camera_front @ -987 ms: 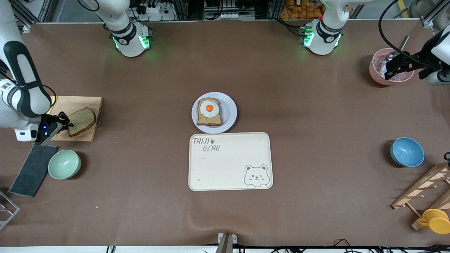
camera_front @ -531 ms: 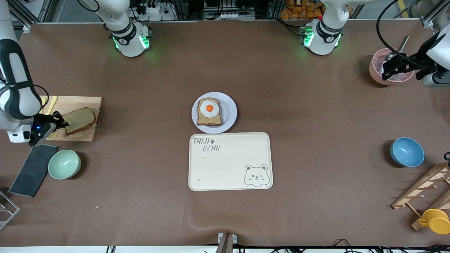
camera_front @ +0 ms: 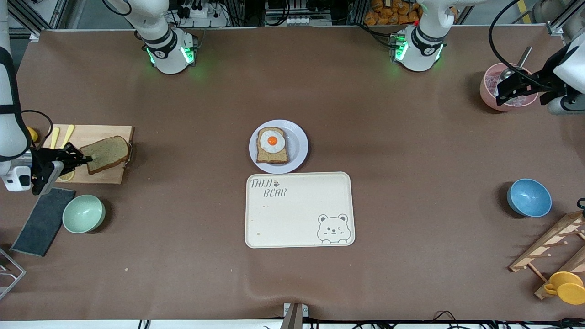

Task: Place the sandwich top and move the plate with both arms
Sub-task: 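Carry the bread slice with the right gripper over the egg toast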

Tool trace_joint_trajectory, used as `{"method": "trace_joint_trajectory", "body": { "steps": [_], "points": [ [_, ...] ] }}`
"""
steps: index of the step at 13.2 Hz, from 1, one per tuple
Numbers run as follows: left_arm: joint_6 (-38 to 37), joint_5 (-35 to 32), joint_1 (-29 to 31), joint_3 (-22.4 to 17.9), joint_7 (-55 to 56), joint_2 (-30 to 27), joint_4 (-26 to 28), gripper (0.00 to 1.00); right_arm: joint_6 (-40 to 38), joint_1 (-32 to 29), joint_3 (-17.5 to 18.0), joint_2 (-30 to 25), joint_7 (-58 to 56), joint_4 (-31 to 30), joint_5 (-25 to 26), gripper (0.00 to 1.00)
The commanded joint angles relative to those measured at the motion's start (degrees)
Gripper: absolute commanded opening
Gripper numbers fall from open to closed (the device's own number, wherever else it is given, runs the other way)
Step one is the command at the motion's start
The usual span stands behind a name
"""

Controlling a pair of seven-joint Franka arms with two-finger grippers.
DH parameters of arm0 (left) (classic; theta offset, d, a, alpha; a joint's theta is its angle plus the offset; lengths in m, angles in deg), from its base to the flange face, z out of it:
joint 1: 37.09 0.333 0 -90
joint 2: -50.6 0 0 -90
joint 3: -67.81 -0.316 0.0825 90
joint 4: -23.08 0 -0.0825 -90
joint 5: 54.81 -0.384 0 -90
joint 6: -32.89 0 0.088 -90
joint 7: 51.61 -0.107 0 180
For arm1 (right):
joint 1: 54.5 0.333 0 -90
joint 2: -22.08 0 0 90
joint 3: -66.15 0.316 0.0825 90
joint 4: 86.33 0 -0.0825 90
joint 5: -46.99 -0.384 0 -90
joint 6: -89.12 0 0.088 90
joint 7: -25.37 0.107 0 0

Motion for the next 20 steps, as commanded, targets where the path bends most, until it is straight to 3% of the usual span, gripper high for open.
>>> {"method": "trace_joint_trajectory", "body": {
  "steps": [1, 7, 11, 14, 16, 20],
  "points": [
    [-0.7, 0.3, 0.2, 0.2, 0.0, -0.2, -0.4, 1.0, -3.4, 6.2, -0.3, -0.1, -0.9, 4.9, -1.2, 0.0],
    [-0.7, 0.3, 0.3, 0.0, -0.2, -0.3, -0.4, 1.0, -7.0, 26.5, -0.4, -2.1, -3.3, 8.7, 0.9, 0.0],
    [-0.6, 0.3, 0.3, -0.1, -0.2, -0.2, -0.4, 1.0, -7.2, 40.7, -0.5, 0.1, -5.1, 11.1, 2.0, 0.0],
    [-0.6, 0.3, 0.3, 0.0, -0.2, -0.2, -0.5, 1.0, -8.8, 49.7, -0.4, 5.2, -5.3, 16.5, 1.7, 0.0],
    [-0.6, 0.3, 0.3, -0.1, -0.2, -0.2, -0.5, 1.0, -12.4, 56.5, -0.4, 11.1, -5.2, 24.6, 1.7, 0.0],
    [-0.6, 0.3, 0.3, 0.0, -0.2, -0.1, -0.4, 1.0, -12.9, 61.8, -0.4, 17.9, -2.9, 31.5, 0.5, 0.0]
  ]
}}
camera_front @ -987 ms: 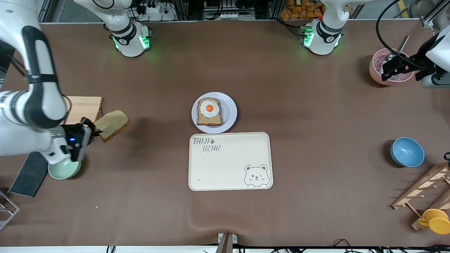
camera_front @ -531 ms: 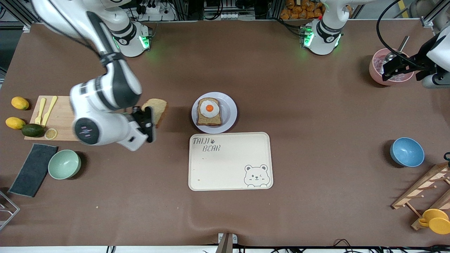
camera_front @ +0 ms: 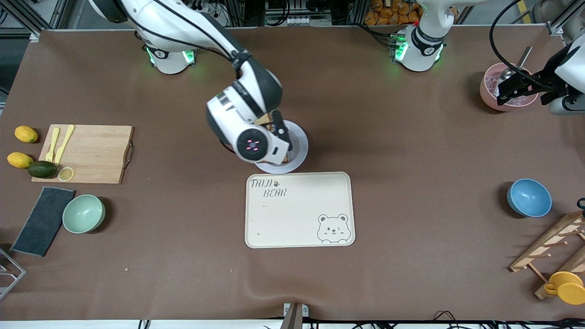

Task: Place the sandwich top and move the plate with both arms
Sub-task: 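Carry the bread slice with the right gripper over the egg toast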

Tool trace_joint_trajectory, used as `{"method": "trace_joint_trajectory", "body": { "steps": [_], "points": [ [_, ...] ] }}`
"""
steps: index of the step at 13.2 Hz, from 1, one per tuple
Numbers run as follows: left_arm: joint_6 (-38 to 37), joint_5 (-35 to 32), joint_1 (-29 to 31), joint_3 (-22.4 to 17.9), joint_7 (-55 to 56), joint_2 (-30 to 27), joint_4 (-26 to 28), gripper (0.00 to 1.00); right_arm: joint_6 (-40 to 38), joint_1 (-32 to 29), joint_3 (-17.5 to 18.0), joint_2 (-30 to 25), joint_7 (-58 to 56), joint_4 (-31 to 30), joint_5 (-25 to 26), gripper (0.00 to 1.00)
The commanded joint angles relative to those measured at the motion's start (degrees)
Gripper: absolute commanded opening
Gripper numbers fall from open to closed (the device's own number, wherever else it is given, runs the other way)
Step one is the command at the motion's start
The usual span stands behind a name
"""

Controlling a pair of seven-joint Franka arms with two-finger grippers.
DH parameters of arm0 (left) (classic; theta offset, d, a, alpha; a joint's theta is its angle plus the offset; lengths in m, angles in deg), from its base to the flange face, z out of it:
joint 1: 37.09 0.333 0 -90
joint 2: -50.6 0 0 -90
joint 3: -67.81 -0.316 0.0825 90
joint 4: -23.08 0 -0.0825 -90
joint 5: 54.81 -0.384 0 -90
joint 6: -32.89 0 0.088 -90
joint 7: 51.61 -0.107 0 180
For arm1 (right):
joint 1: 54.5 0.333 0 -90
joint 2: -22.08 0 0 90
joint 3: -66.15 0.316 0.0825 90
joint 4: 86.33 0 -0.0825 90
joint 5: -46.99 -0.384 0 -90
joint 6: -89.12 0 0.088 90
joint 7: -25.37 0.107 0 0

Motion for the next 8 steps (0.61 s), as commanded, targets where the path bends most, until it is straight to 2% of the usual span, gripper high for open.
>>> {"method": "trace_joint_trajectory", "body": {
  "steps": [1, 5, 8],
  "points": [
    [-0.6, 0.3, 0.3, 0.1, -0.2, -0.1, -0.4, 1.0, -2.4, 0.8, -0.7, 5.8, 1.2, 7.9, -0.3, 0.0],
    [-0.5, 0.3, 0.3, 0.1, -0.2, -0.1, -0.4, 1.0, -1.5, -1.2, -0.8, 7.6, 4.0, 8.3, -0.4, 0.0],
    [-0.5, 0.3, 0.2, 0.1, -0.2, 0.0, -0.4, 1.0, -0.7, -1.7, -0.9, 8.2, 8.2, 8.3, -2.7, 0.0]
  ]
}}
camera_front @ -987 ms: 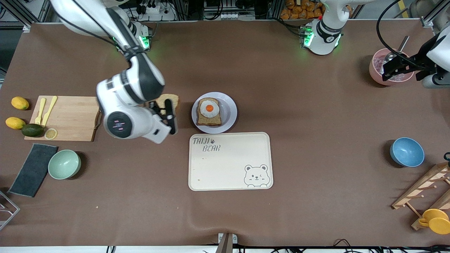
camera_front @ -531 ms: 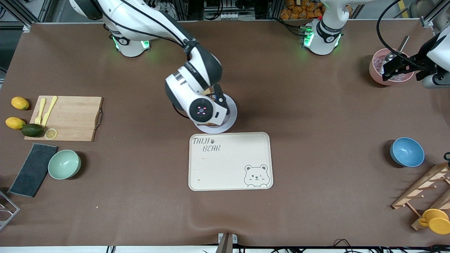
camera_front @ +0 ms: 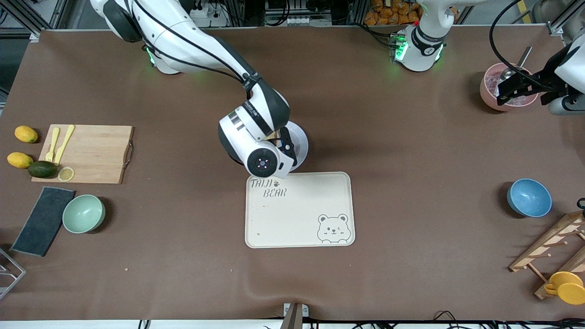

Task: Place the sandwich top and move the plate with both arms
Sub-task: 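Carry the bread slice with the right gripper over the egg toast, then lay the bread slice on the egg and open the right gripper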

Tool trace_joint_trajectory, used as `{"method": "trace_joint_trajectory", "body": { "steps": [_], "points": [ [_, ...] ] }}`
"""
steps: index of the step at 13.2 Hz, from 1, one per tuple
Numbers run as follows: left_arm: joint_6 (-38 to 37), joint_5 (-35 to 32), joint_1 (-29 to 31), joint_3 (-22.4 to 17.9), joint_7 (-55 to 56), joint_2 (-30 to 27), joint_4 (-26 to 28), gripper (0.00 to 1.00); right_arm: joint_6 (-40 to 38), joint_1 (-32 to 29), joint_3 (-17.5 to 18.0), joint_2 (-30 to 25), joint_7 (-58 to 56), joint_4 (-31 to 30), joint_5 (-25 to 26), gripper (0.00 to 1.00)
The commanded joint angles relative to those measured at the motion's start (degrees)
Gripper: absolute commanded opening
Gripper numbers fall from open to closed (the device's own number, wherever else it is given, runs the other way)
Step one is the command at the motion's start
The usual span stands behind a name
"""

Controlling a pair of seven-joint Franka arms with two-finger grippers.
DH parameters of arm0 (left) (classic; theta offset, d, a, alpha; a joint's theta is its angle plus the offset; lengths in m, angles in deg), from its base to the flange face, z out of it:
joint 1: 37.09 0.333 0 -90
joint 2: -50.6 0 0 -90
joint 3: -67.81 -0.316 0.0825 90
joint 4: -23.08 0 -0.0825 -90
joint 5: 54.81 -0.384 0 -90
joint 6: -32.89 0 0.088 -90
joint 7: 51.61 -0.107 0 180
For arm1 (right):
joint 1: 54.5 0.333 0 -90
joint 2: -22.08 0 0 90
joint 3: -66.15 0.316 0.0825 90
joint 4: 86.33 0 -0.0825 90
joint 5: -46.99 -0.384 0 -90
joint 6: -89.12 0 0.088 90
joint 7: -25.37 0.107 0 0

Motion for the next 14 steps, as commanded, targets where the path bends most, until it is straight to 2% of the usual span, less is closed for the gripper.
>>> {"method": "trace_joint_trajectory", "body": {
  "steps": [1, 6, 7, 8, 14],
  "points": [
    [-0.5, 0.3, 0.2, 0.2, -0.2, 0.3, -0.5, 1.0, -0.1, 0.1, 0.5, 1.6, 3.7, 2.4, -1.5, 0.0],
    [-0.5, 0.3, 0.2, 0.1, -0.1, 0.3, -0.5, 1.0, 3.8, 0.6, 0.6, 2.4, 3.4, 2.3, -1.5, 0.0],
    [-0.5, 0.3, 0.2, 0.2, -0.2, 0.3, -0.5, 1.0, 4.7, 0.8, 0.5, 2.4, 3.3, 2.3, -1.5, 0.37],
    [-0.5, 0.3, 0.2, 0.2, -0.2, 0.3, -0.5, 1.0, 4.7, 0.9, 0.6, 2.4, 3.5, 2.2, -1.5, 0.99],
    [-0.4, 0.3, 0.2, 0.2, -0.1, 0.4, -0.5, 1.0, 1.9, -0.8, 0.2, 0.6, 4.4, 2.2, -1.3, 1.0]
  ]
}}
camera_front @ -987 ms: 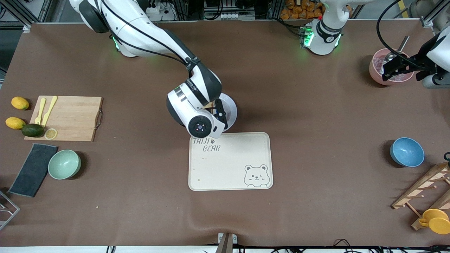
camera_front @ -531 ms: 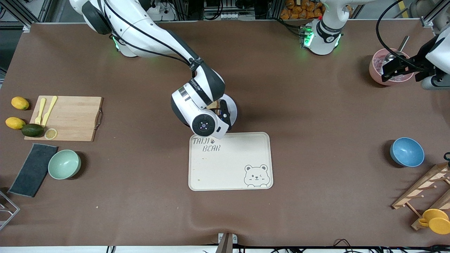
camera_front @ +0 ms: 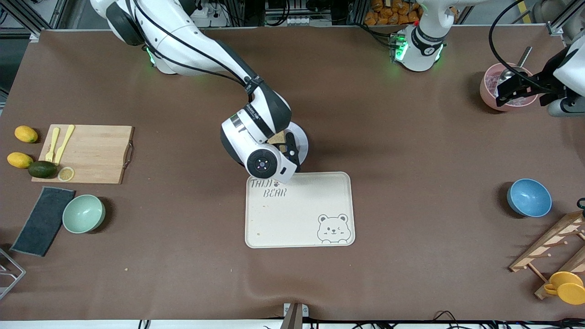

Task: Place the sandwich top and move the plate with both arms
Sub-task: 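Lay the bread slice on the egg and open the right gripper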

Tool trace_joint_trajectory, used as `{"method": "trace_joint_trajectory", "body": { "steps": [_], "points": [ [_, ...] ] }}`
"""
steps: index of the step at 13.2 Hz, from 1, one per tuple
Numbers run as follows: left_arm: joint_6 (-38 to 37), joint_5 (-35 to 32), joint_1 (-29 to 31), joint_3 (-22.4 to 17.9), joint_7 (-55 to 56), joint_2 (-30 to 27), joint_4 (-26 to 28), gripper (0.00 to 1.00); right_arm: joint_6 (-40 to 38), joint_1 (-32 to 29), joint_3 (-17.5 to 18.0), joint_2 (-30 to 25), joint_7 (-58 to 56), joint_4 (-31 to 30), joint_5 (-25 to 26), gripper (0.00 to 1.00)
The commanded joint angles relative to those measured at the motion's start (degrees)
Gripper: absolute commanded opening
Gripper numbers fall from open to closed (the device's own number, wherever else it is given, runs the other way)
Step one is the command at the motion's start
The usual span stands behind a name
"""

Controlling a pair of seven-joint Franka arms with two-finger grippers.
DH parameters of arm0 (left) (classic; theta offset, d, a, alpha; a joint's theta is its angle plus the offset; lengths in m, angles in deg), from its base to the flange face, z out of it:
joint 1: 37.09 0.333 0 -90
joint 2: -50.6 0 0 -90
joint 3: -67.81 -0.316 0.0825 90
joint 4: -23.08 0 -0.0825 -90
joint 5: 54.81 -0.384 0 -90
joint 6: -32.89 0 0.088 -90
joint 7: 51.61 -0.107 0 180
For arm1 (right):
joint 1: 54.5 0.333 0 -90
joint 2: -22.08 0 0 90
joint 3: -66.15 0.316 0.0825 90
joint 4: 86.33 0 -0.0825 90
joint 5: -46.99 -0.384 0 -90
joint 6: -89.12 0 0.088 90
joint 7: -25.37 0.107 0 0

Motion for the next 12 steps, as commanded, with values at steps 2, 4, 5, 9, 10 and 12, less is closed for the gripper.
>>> {"method": "trace_joint_trajectory", "body": {
  "steps": [2, 4, 5, 9, 10, 12],
  "points": [
    [-0.3, 0.4, 0.2, 0.2, -0.1, 0.3, -0.5, 1.0, -4.0, -3.1, -0.3, -1.7, 4.6, 1.1, -0.6, 1.0],
    [-0.3, 0.4, 0.1, 0.2, -0.1, 0.3, -0.5, 1.0, -5.1, -5.5, -2.2, -3.7, 7.3, 1.1, -0.4, 1.0],
    [-0.3, 0.4, 0.1, 0.2, -0.1, 0.3, -0.6, 1.0, -5.1, -6.6, -4.5, -4.5, 8.6, 1.1, -0.4, 1.0],
    [-0.4, 0.4, 0.2, 0.2, -0.1, 0.3, -0.6, 1.0, -5.2, -8.7, -16.4, -8.6, 10.7, 0.5, -0.6, 1.0],
    [-0.4, 0.4, 0.2, 0.2, -0.2, 0.3, -0.6, 1.0, -5.2, -8.6, -19.6, -9.8, 11.8, 0.3, -0.6, 1.0],
    [-0.3, 0.4, 0.2, 0.2, -0.2, 0.3, -0.6, 1.0, -5.3, -8.7, -24.9, -13.6, 15.9, -2.1, -0.6, 1.0]
  ]
}}
